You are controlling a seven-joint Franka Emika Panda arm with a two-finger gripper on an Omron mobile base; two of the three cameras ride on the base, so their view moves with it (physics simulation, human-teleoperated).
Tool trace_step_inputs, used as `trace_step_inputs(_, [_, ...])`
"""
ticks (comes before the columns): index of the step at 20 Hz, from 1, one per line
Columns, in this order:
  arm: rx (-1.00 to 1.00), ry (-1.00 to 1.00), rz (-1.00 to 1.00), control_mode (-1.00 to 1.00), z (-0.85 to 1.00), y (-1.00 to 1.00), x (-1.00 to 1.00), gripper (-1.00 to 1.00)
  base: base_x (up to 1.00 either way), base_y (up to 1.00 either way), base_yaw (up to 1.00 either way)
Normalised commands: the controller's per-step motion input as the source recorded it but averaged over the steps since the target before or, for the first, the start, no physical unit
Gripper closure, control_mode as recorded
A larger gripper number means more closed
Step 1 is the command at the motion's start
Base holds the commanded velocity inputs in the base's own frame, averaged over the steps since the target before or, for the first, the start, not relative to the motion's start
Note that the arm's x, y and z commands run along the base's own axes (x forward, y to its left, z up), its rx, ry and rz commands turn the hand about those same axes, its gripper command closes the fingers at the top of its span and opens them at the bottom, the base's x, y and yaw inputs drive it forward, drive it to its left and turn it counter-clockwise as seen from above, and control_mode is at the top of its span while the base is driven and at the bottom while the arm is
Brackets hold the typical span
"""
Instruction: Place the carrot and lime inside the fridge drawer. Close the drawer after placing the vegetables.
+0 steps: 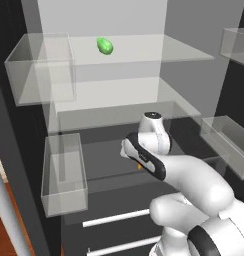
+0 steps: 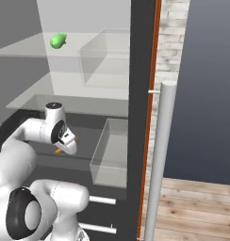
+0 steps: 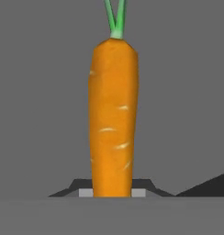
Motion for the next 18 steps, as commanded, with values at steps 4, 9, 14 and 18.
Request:
trace_step_inputs(4, [0.0,-0.01,0.15,-1.0,-0.15,0.0,-0.66,1.0,0.0,0.0,0.0])
trace_step_inputs(9, [0.0,0.0,0.14,-1.0,0.0,0.0,-0.61,1.0,0.0,0.0,0.0])
trace_step_inputs(14, [0.0,0.05,0.13,-1.0,0.0,0.0,-0.23,1.0,0.0,0.0,0.0])
trace_step_inputs(18, [0.0,0.04,0.11,-1.0,-0.19,0.0,0.51,1.0,0.0,0.0,0.0])
